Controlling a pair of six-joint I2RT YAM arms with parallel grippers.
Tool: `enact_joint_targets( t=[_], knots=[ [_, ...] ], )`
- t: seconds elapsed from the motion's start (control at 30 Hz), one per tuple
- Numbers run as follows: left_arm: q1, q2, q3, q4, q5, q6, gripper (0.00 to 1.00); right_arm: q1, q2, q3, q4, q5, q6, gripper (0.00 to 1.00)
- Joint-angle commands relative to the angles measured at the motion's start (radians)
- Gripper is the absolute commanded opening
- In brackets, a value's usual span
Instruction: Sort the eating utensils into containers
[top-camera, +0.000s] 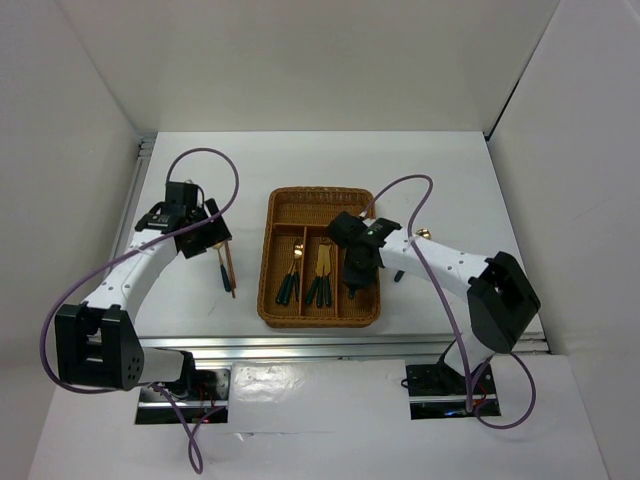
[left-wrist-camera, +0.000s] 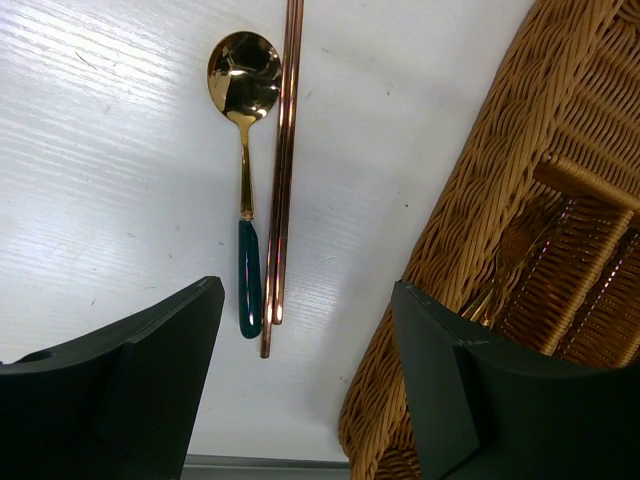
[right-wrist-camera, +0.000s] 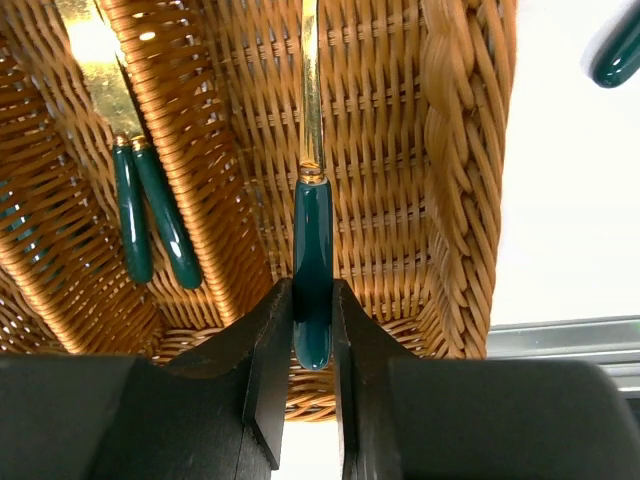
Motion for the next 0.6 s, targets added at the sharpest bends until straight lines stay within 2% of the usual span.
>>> enact_joint_targets(
  t=[0.0, 0.27, 0.4, 0.43, 0.57],
  knots=[
    [0.006, -0.038, 0.019, 0.002, -0.010, 0.016, 0.82, 0.001, -0.001, -0.006, 0.039, 0.014, -0.009, 0.11],
    [0.006, -0.038, 0.019, 0.002, -0.010, 0.016, 0.82, 0.001, 0.100, 0.006, 0.053, 0.004, -0.057, 0.23],
    [0.006, -0.038, 0.019, 0.002, -0.010, 0.016, 0.82, 0.001, 0.090, 0.040, 0.011, 0.023, -0.077, 0.42],
    [0.006, -0.038, 0.019, 0.002, -0.010, 0.016, 0.82, 0.001, 0.077, 0.055, 0.011, 0.032, -0.077, 0.50],
    [0.006, -0.038, 0.019, 0.002, -0.001, 0.016, 0.82, -0.086, 0.004, 0.094, 0.037, -0.018, -0.153, 0.63]
  ],
)
